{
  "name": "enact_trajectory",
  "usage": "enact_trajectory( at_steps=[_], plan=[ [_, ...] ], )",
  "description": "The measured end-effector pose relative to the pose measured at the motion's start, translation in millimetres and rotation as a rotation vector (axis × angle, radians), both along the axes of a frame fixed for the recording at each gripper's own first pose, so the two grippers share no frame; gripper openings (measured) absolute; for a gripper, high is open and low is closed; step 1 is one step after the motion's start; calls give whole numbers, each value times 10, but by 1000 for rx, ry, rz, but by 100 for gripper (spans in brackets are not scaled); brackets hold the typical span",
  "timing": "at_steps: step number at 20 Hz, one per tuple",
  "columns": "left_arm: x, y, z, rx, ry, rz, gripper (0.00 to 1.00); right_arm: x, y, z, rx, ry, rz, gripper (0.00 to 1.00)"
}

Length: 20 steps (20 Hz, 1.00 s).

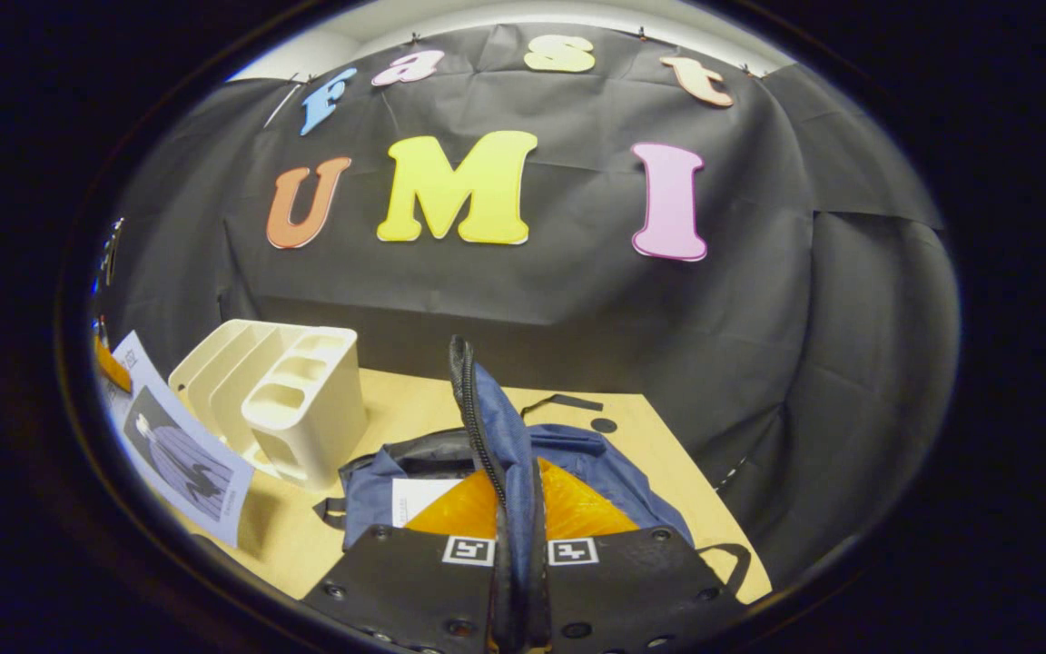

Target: Open the schoolbag, grab two books from the bookshelf and put them into the schoolbag.

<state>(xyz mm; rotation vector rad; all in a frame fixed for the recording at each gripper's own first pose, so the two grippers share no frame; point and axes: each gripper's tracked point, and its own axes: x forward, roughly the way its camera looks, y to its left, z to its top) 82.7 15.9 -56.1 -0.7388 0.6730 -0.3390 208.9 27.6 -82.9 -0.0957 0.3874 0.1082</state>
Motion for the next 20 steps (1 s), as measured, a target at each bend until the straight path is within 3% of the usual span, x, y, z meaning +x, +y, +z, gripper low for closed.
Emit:
enact_trajectory(
  at_steps=[12, 14, 20],
  plan=[
    [503, -1128, -241, -492, 29, -41, 43, 127, -47, 0, -3, 1, 39, 7],
    [616, -1264, -298, -523, 26, -23, 43, 118, -57, 47, -11, -6, 53, 7],
    [922, -1589, -492, -494, -12, 22, 43, 108, 7, 199, -16, -47, 102, 7]
  ],
)
